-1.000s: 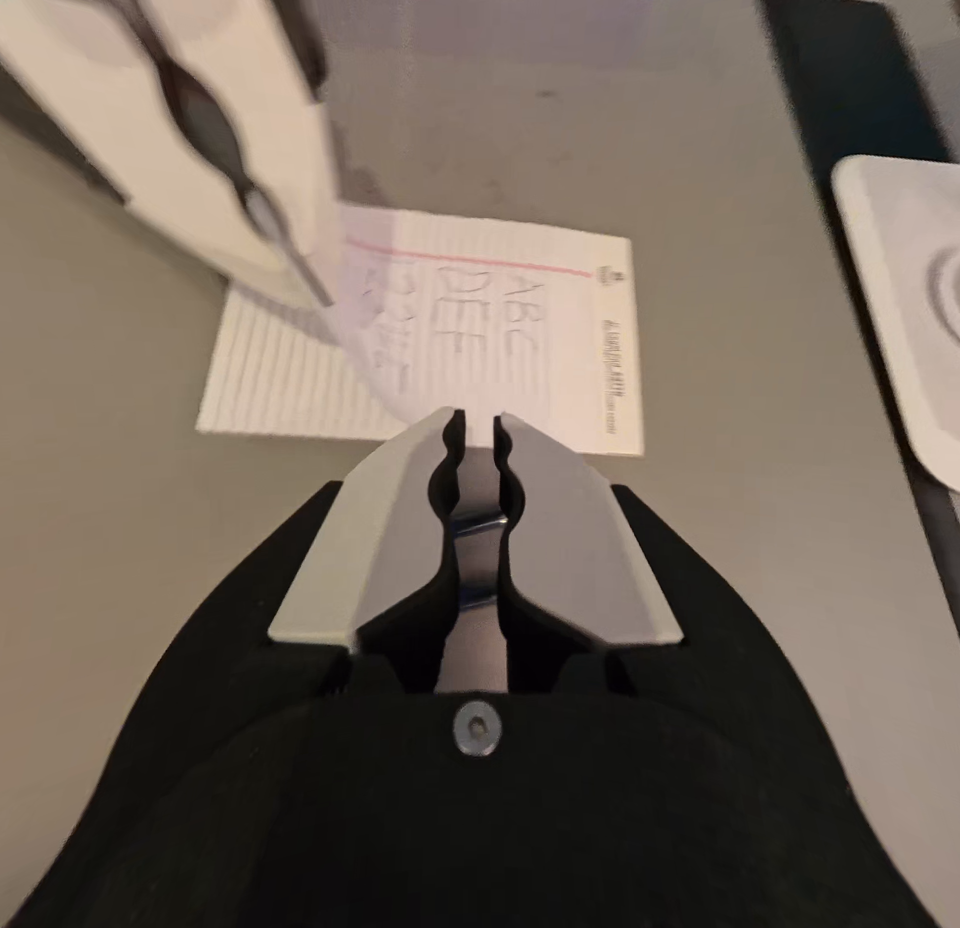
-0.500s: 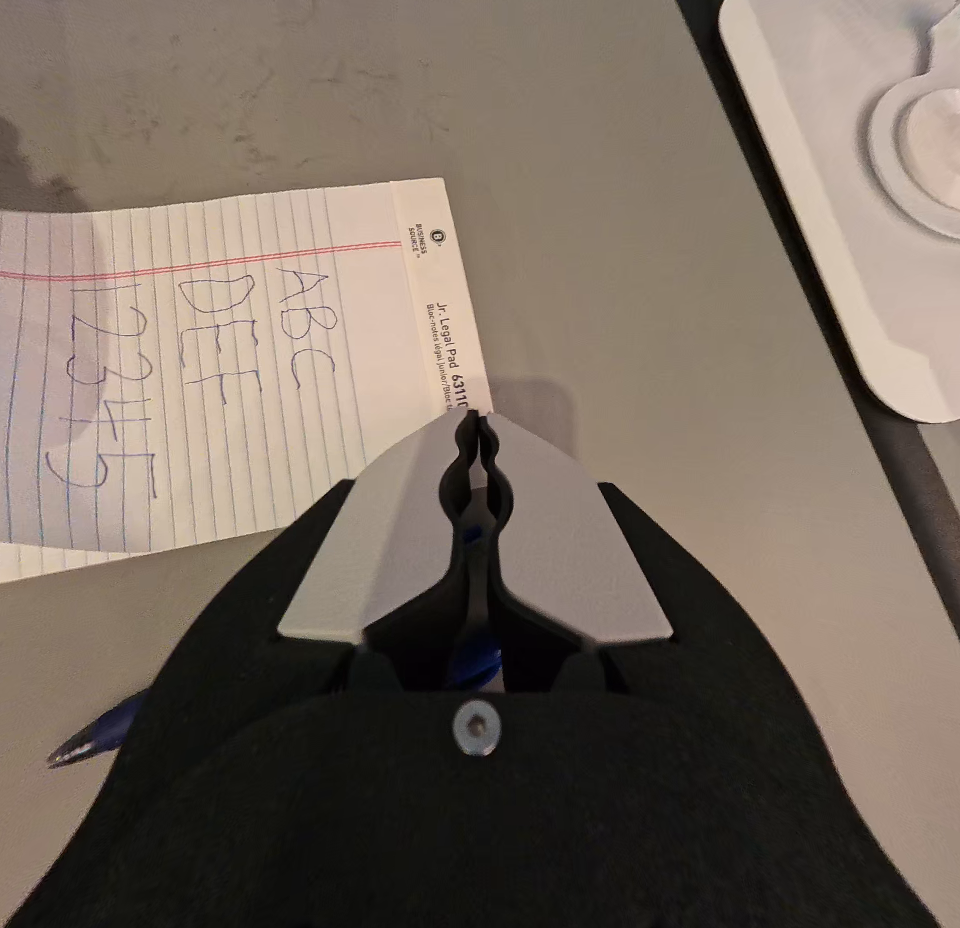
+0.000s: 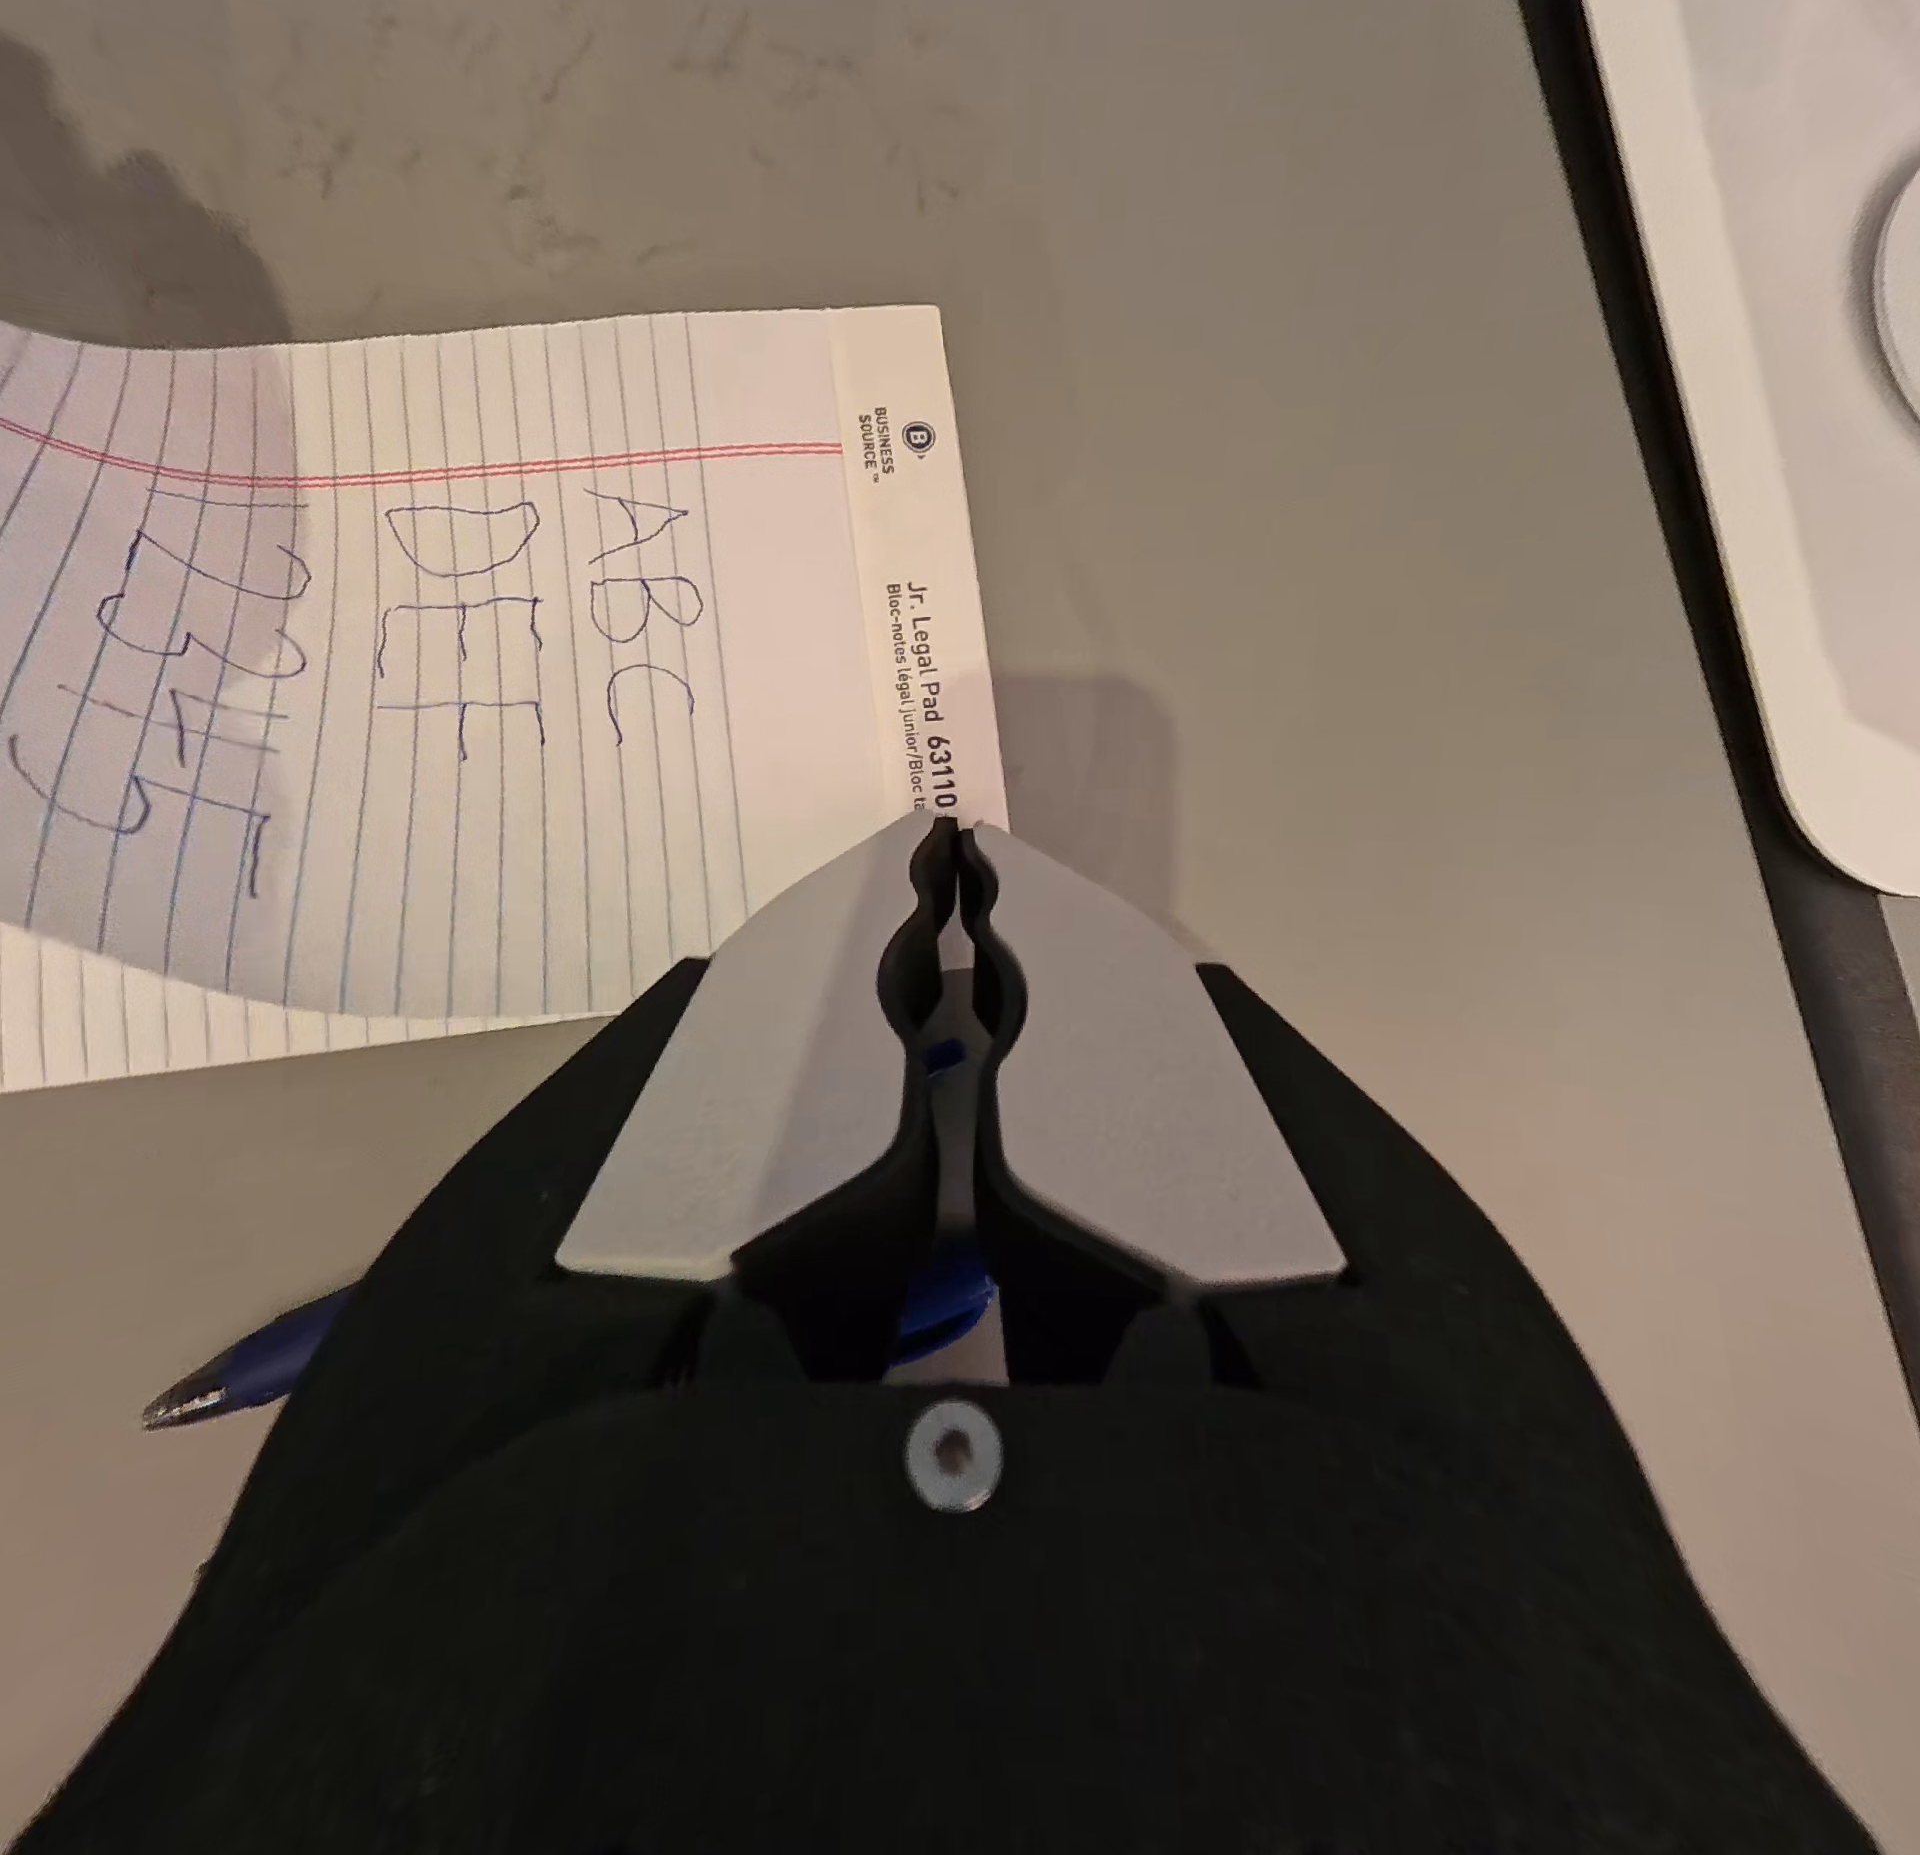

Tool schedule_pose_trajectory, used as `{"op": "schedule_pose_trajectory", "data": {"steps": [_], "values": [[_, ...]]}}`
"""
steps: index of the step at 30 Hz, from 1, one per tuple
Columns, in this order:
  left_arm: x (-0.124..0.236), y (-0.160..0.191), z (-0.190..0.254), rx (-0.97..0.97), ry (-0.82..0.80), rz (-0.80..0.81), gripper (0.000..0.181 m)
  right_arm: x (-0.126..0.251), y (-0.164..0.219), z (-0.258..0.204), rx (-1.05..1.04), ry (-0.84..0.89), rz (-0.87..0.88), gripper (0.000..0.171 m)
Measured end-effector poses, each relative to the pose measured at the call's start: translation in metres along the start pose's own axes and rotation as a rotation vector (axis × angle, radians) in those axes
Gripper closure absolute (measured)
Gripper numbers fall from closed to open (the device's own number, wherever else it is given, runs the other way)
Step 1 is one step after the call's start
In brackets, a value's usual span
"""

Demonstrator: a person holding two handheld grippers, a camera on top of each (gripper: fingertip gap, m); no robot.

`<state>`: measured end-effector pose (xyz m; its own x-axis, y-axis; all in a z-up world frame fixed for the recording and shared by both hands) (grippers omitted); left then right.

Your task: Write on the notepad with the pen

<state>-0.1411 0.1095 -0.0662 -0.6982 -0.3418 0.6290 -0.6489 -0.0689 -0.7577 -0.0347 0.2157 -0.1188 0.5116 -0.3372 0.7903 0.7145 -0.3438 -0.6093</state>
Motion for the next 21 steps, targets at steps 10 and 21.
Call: {"op": "schedule_pose_trajectory", "data": {"steps": [10,21], "values": [[0.008,0.005,-0.014,0.085,-0.037,0.037,0.181,0.000,0.001,0.000,0.000,0.000,0.029,0.171],[0.005,0.005,-0.010,0.088,-0.027,0.036,0.181,0.000,0.000,-0.002,0.041,0.047,0.014,0.171]]}}
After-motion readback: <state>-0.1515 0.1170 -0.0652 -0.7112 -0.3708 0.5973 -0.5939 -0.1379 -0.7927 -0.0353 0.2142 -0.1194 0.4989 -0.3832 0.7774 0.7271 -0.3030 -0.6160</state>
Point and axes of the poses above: each gripper's, where its closed fingertips meet, x back along the fingers, y out of its underside, z = x × y across the jaws, the point moved 4 cm from there along x, back along the fingers, and after that the axes turned 1 degree about -z, right-handed, at the moved point
